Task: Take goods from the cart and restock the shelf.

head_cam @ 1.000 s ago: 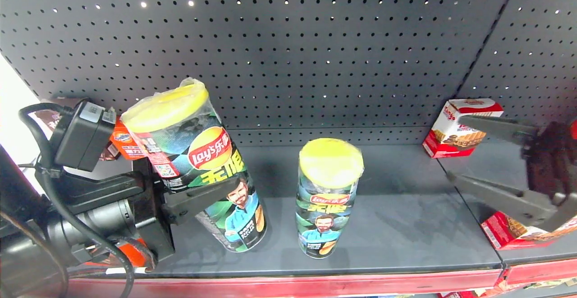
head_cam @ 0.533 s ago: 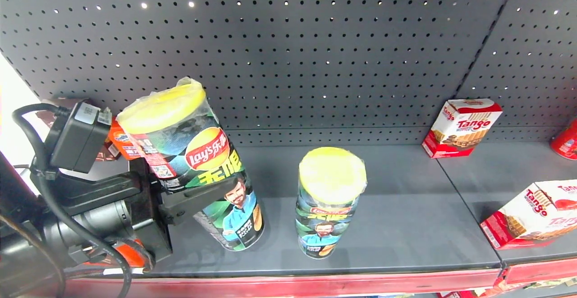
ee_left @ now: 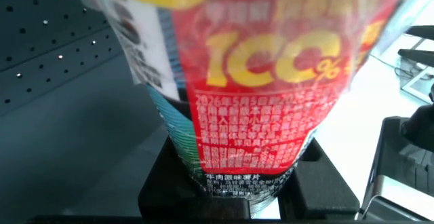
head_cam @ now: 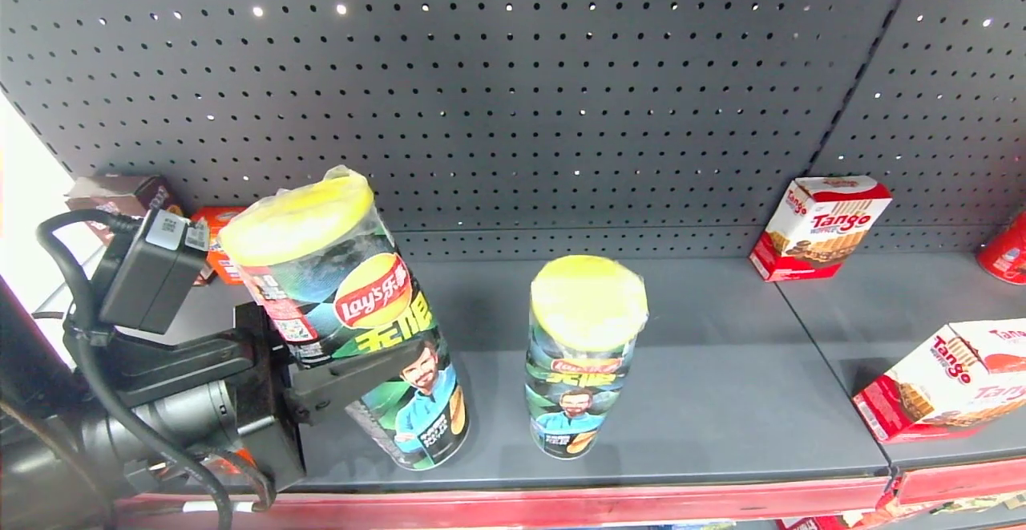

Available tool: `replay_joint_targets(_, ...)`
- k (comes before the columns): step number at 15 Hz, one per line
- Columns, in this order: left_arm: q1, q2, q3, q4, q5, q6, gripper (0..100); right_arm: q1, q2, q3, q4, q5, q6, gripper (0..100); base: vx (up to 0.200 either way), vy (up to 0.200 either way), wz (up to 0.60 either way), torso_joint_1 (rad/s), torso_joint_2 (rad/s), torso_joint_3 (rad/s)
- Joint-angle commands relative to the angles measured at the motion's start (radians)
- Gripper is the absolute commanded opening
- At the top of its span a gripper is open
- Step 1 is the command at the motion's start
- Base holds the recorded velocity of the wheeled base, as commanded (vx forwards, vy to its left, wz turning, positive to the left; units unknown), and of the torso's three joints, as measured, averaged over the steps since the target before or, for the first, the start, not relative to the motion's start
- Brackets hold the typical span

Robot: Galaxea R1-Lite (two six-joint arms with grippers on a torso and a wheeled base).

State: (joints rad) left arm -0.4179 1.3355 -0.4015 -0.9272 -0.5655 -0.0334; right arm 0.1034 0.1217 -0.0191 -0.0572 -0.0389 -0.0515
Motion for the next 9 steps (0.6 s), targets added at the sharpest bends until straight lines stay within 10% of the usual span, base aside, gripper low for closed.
replay_joint_targets(1, -0.006, 0.002, -0.007, 0.001, -0.001, 0.000, 0, -0.002, -0.030, 0.019, -0.003, 0.021, -0.002, 100, 0.000, 0.000, 0.00, 0.000, 0.00, 0.000)
replay_joint_targets(9, -0.032, 0.025, -0.073, 0.005, -0.027, -0.003, 0, -0.004, -0.030, 0.019, 0.065, -0.021, 0.041, 100, 0.000, 0.000, 0.00, 0.000, 0.00, 0.000)
